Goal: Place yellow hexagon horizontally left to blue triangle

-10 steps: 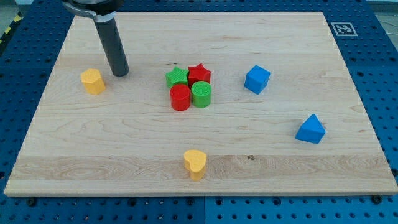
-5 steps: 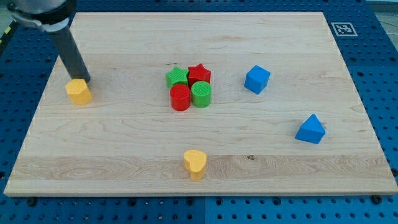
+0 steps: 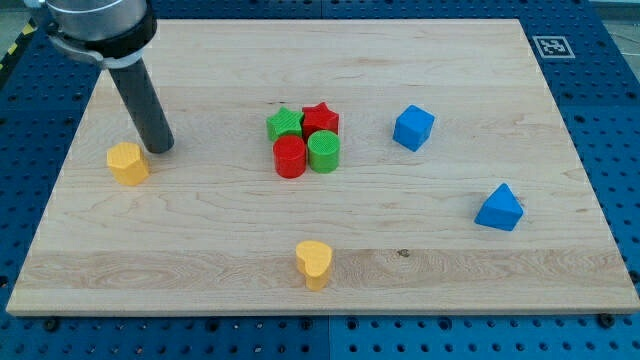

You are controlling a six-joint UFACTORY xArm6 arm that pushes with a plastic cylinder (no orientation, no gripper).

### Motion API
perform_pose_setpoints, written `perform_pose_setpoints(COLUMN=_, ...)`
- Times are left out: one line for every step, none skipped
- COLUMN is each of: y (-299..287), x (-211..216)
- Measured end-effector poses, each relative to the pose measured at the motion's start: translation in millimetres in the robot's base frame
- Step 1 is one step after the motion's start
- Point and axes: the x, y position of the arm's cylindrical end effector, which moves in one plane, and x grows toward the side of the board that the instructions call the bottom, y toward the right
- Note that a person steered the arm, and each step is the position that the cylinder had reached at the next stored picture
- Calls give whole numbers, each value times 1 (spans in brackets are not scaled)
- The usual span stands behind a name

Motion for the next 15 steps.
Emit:
perform_pose_setpoints(y=-46, x=-1)
perform_pose_setpoints(y=-95, x=-23)
perform_pose_setpoints(y=-101, x=-18)
perform_pose_setpoints(y=-88, x=7)
perform_pose_setpoints(y=-72, x=20)
perform_pose_setpoints(y=-49, x=20)
perform_pose_setpoints(y=-37, x=20)
perform_pose_setpoints(y=-35, x=23)
perform_pose_setpoints(y=-31, x=36)
perform_pose_setpoints(y=-26, x=42)
perform_pose_setpoints(y=-19, x=42)
perform_pose_setpoints(y=3, x=42)
perform_pose_setpoints(y=4, x=49)
perform_pose_setpoints(y=-30, x=56)
perform_pose_setpoints(y=-19, x=59)
